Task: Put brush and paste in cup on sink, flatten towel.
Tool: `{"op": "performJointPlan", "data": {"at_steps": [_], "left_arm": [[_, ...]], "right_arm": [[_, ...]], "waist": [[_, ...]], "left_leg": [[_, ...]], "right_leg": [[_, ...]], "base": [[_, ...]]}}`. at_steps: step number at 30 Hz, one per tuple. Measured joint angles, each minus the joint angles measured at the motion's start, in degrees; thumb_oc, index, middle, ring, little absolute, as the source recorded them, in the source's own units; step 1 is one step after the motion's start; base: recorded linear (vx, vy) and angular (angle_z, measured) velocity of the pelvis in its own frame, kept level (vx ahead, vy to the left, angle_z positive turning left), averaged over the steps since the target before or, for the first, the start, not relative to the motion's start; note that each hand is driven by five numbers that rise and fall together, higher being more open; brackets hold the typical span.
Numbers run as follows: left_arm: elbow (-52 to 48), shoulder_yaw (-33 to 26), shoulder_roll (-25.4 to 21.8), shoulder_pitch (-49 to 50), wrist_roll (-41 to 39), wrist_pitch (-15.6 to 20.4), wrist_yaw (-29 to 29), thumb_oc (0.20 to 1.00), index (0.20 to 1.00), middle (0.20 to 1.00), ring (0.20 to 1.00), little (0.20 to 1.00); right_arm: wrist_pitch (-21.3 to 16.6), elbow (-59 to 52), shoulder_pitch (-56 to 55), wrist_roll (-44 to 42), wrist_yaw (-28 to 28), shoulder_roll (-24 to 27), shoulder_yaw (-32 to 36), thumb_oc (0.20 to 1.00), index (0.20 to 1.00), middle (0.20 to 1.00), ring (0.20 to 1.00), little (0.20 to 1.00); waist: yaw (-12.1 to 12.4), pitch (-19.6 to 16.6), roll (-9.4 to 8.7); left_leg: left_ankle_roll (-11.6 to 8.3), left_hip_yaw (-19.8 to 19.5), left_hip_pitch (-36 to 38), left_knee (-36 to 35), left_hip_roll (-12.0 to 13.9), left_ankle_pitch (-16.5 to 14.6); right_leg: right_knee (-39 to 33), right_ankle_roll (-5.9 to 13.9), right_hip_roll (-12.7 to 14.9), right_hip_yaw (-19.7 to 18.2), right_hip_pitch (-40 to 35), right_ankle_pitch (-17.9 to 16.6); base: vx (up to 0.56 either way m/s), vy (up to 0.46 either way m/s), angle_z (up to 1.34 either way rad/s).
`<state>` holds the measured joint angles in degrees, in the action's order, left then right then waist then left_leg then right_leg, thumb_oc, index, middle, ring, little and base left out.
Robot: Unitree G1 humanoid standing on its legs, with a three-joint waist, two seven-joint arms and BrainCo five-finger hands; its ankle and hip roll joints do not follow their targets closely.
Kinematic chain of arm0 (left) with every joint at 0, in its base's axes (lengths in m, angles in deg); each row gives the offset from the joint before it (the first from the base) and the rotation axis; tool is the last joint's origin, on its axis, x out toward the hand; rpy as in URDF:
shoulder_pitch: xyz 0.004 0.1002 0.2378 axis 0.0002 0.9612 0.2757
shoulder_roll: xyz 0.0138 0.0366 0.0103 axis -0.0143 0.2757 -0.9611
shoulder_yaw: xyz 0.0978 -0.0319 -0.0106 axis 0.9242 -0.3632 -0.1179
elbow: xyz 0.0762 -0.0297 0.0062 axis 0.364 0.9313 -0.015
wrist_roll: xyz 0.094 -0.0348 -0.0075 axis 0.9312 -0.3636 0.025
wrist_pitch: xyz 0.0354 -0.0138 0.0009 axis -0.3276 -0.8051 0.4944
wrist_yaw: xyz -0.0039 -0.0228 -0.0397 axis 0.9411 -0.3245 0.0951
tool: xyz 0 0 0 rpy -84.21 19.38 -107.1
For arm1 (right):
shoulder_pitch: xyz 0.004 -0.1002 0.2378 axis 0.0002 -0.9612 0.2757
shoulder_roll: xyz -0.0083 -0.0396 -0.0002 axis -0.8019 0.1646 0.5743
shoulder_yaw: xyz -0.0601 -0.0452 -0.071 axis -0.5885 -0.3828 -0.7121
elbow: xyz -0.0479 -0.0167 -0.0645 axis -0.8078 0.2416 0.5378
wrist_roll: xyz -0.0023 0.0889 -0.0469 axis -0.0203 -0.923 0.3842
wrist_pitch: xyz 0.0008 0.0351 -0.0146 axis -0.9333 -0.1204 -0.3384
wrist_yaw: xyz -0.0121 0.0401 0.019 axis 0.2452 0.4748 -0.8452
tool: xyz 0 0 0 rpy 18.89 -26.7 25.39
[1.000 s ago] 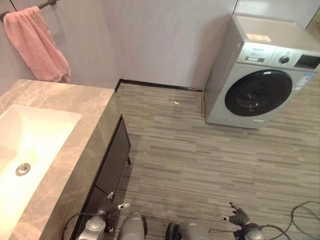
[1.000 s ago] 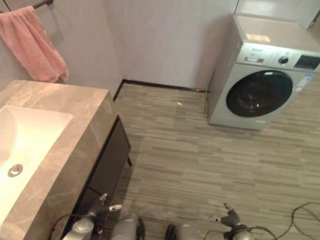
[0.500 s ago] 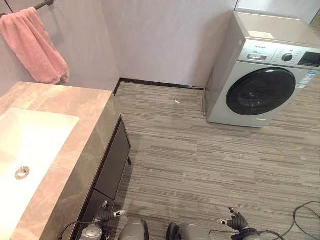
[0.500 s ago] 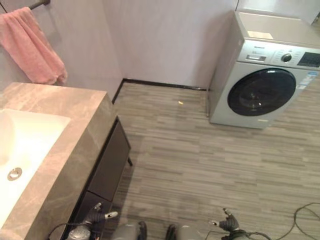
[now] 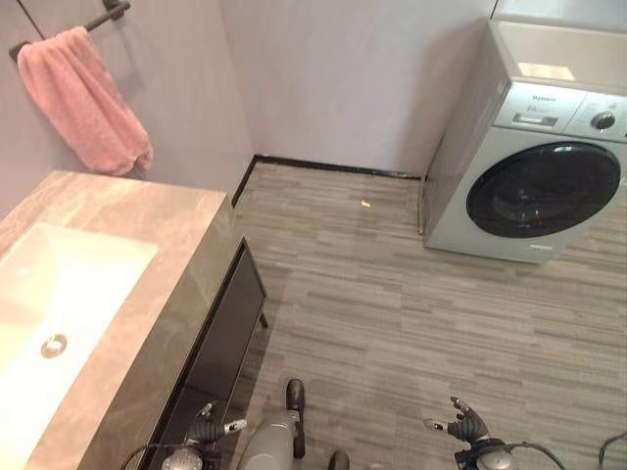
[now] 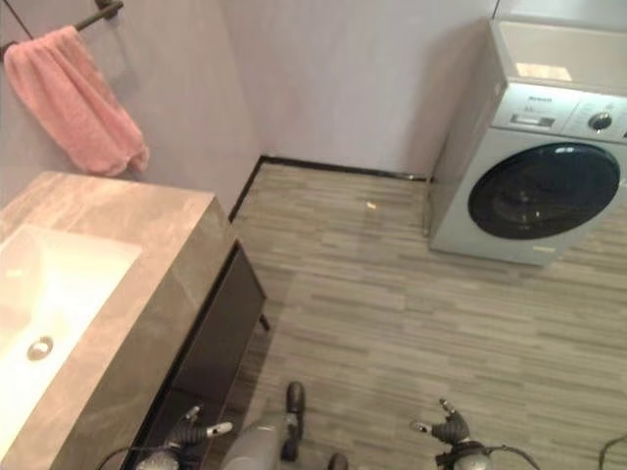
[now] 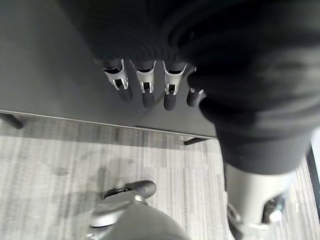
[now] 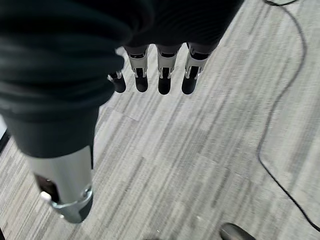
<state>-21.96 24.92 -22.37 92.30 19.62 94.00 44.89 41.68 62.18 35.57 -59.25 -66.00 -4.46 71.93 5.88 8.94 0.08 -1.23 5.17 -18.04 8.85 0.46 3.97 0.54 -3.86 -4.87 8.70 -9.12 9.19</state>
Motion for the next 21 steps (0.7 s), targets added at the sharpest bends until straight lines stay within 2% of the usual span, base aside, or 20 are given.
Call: {"op": "performJointPlan", "data": {"at_steps": [1, 2, 3, 4, 5, 6, 7, 8, 9, 10, 11, 12, 13, 14, 16, 17, 19, 20, 21], "left_arm": [[0.41, -0.31, 0.19, 0.0, 0.0, 0.06, -0.02, 1.0, 1.0, 1.0, 1.0, 1.0], [0.75, -0.46, 0.25, 0.44, -0.01, 0.05, -0.01, 1.0, 1.0, 1.0, 1.0, 1.0], [0.83, -1.13, 0.19, 0.46, 0.0, 0.05, -0.06, 1.0, 1.0, 1.0, 1.0, 1.0], [0.57, -1.82, 0.42, 0.31, -0.02, 0.06, -0.05, 1.0, 1.0, 1.0, 1.0, 1.0], [0.52, -1.94, 0.47, 0.17, 0.0, 0.07, -0.14, 1.0, 1.0, 1.0, 1.0, 1.0], [0.46, -2.07, 0.33, -0.42, -0.01, 0.12, -0.14, 1.0, 1.0, 1.0, 1.0, 1.0], [0.8, -1.96, 0.09, -0.96, 0.0, 0.15, -0.1, 1.0, 1.0, 1.0, 1.0, 1.0], [0.66, -1.32, 0.22, -1.3, 0.02, 0.16, -0.74, 1.0, 1.0, 1.0, 1.0, 1.0], [0.6, -0.52, 0.6, -1.46, 0.01, 0.01, -0.75, 1.0, 1.0, 1.0, 1.0, 1.0], [0.43, 0.76, 0.61, -0.74, 0.05, 0.0, -0.93, 1.0, 1.0, 1.0, 1.0, 1.0], [-0.25, 1.25, 0.66, -0.88, 0.08, -0.04, -1.05, 1.0, 1.0, 1.0, 1.0, 1.0], [-0.45, 1.25, 0.66, -0.86, 0.08, -0.03, -1.05, 1.0, 1.0, 1.0, 1.0, 1.0], [-0.54, 1.33, 0.78, -0.85, 0.08, -0.1, -1.11, 1.0, 1.0, 1.0, 1.0, 1.0], [-0.48, 1.35, 0.94, -0.85, 0.08, -0.13, -1.09, 1.0, 1.0, 1.0, 1.0, 1.0], [-0.34, 0.9, 0.95, -1.47, 0.12, -0.16, -0.95, 1.0, 1.0, 1.0, 1.0, 1.0], [-0.07, 0.46, 0.73, -1.88, 0.14, -0.08, -0.84, 1.0, 1.0, 1.0, 1.0, 1.0], [0.62, -0.06, -0.09, -2.69, 0.15, -0.08, -0.58, 1.0, 1.0, 1.0, 1.0, 1.0], [0.77, -0.25, -0.61, -1.88, 0.18, -0.08, -0.46, 1.0, 1.0, 1.0, 1.0, 1.0], [0.84, -0.34, -0.81, -1.52, 0.18, -0.07, -0.41, 1.0, 1.0, 1.0, 1.0, 1.0]], "right_arm": [[0.17, 0.12, 0.13, 0.81, -0.07, 0.05, 0.02, 1.0, 1.0, 1.0, 1.0, 1.0], [0.17, 0.21, -0.29, 0.84, -0.3, -0.17, -0.01, 1.0, 1.0, 1.0, 1.0, 1.0], [0.16, -0.06, -0.11, 0.84, -0.37, -0.57, -0.57, 1.0, 1.0, 1.0, 1.0, 1.0], [0.09, -0.37, -0.16, 0.97, -0.69, -0.6, -0.57, 1.0, 1.0, 1.0, 1.0, 1.0], [0.12, -0.56, 0.5, 1.07, -0.93, -0.55, -0.59, 1.0, 1.0, 1.0, 1.0, 1.0], [0.14, -1.36, 0.03, 1.25, -1.21, -0.47, -0.62, 1.0, 1.0, 1.0, 1.0, 1.0], [0.1, -1.53, -0.59, 1.31, -1.26, -0.61, -0.63, 1.0, 1.0, 1.0, 1.0, 1.0], [0.13, -1.67, -0.73, 1.34, -1.31, -0.61, -0.82, 1.0, 1.0, 1.0, 1.0, 1.0], [0.15, -1.67, -0.56, 1.33, -1.32, -0.56, -0.81, 1.0, 1.0, 1.0, 1.0, 1.0], [0.16, -2.32, -0.22, 1.32, -1.28, -0.72, -0.82, 1.0, 1.0, 1.0, 1.0, 1.0], [0.09, -2.94, -0.48, 1.3, -1.37, -0.86, -0.94, 1.0, 1.0, 1.0, 1.0, 1.0], [0.09, -3.54, -0.44, 1.29, -1.39, -0.93, -0.91, 1.0, 1.0, 1.0, 1.0, 1.0], [0.05, -5.03, -0.46, 1.24, -1.44, -0.84, -0.8, 1.0, 1.0, 1.0, 1.0, 1.0], [0.02, -5.47, -0.48, 1.21, -1.45, -0.76, -0.76, 1.0, 1.0, 1.0, 1.0, 1.0], [0.02, -6.37, -0.64, 1.22, -1.54, -0.61, -0.81, 1.0, 1.0, 1.0, 1.0, 1.0], [0.12, -6.58, -1.65, 1.22, -1.65, -0.66, -0.87, 1.0, 1.0, 1.0, 1.0, 1.0], [0.27, -6.42, -3.2, 1.22, -2.13, -0.71, -0.9, 1.0, 1.0, 1.0, 1.0, 1.0], [0.32, -5.96, -4.07, 1.22, -2.29, -0.62, -0.78, 1.0, 1.0, 1.0, 1.0, 1.0], [0.32, -5.76, -4.39, 1.22, -2.36, -0.63, -0.79, 1.0, 1.0, 1.0, 1.0, 1.0]], "waist": [[-0.04, -1.09, -0.24], [0.1, -1.84, -0.53], [0.26, -2.4, -1.93], [0.49, -2.55, -2.54], [0.57, -2.64, -2.58], [0.71, -2.83, -2.71], [0.69, -3.16, -3.3], [0.72, -3.2, -3.27], [0.44, -2.83, -3.4], [-0.48, -2.27, -2.45], [-1.77, -2.02, -1.8], [-1.93, -1.74, -1.58], [-2.53, -0.84, -0.89], [-3.18, -0.32, -0.34], [-4.68, 0.74, 0.22], [-5.23, 0.75, 0.25], [-6.23, 0.78, -0.92], [-6.66, 0.19, -1.43], [-6.66, -0.85, -2.02]], "left_leg": [[0.71, -0.09, 0.76, 0.42, -0.93, 0.48], [4.06, 0.25, 2.9, -1.01, -1.28, 1.96], [4.89, 0.79, 4.41, -1.72, -2.55, 0.7], [5.86, 2.14, 5.81, -2.17, -2.75, 0.65], [6.36, 2.09, 6.64, -2.15, -3.24, -0.36], [7.04, 1.83, 8.75, -2.18, -3.92, -1.78], [6.88, 1.76, 10.33, -2.05, -4.95, -2.85], [8.55, 1.76, 11.82, -2.05, -6.33, -5.13], [9.09, 1.73, 13.37, -2.0, -6.73, -6.16], [8.73, 0.67, 15.0, -2.19, -6.69, -5.46], [10.09, -0.85, 16.19, -3.04, -6.59, -6.96], [9.21, -1.17, 16.84, -3.66, -6.56, -5.93], [9.45, -1.28, 18.52, -5.19, -5.91, -6.05], [10.54, -1.73, 19.06, -5.42, -5.69, -7.53], [9.64, -2.95, 20.13, -4.99, -5.04, -8.88], [8.83, -4.41, 20.62, -4.92, -4.87, -9.78], [8.25, -5.2, 22.08, -4.92, -5.03, -9.96], [7.24, -5.05, 24.31, -4.95, -4.88, -11.8], [6.82, -5.34, 24.62, -4.73, -4.9, -12.74]], "right_leg": [[-0.16, 0.33, 0.27, -1.1, -1.02, 1.17], [1.45, 1.29, 0.9, -2.27, -1.47, 2.83], [4.27, 3.13, 2.57, -2.83, -0.95, 4.55], [10.91, 6.01, 3.99, -3.48, 1.21, 6.84], [15.18, 6.59, 4.19, -3.71, 2.73, 6.78], [26.4, 8.42, 5.74, -3.42, 6.19, 7.48], [33.76, 9.3, 7.37, -3.27, 7.86, 7.81], [39.57, 10.11, 8.87, -3.62, 10.23, 5.39], [45.62, 9.74, 9.51, -3.49, 12.41, 1.6], [50.29, 10.63, 9.79, -3.23, 13.99, 1.17], [50.41, 10.63, 8.72, -4.05, 15.95, 1.62], [50.14, 10.42, 8.66, -3.65, 17.12, 2.2], [47.49, 9.32, 9.37, -2.38, 20.96, 3.78], [44.94, 8.98, 9.71, -0.59, 23.41, 3.95], [38.97, 9.96, 9.06, -0.92, 28.24, 2.94], [33.4, 10.02, 8.93, -1.09, 29.54, 2.12], [22.84, 9.62, 8.81, -1.4, 29.88, -1.15], [21.63, 9.8, 8.96, -1.67, 30.77, -5.49], [19.84, 9.89, 8.93, -1.86, 30.37, -6.54]], "base": [[0.4, 0.179, -0.5], [0.36, 0.182, -0.47], [0.33, 0.188, -0.45], [0.3, 0.188, -0.29], [0.2, 0.122, -0.22], [0.29, 0.23, 0.03], [0.28, 0.241, 0.1], [0.38, 0.296, 0.08], [0.43, 0.226, 0.19], [0.43, 0.194, 0.31], [0.34, 0.135, 0.38], [0.32, 0.069, 0.21], [0.21, 0.023, 0.07], [0.48, -0.046, 0.11], [0.4, -0.116, 0.22], [0.13, -0.044, 0.48], [0.26, -0.088, 0.5], [0.49, -0.179, 0.24], [0.5, -0.205, 0.23]]}}
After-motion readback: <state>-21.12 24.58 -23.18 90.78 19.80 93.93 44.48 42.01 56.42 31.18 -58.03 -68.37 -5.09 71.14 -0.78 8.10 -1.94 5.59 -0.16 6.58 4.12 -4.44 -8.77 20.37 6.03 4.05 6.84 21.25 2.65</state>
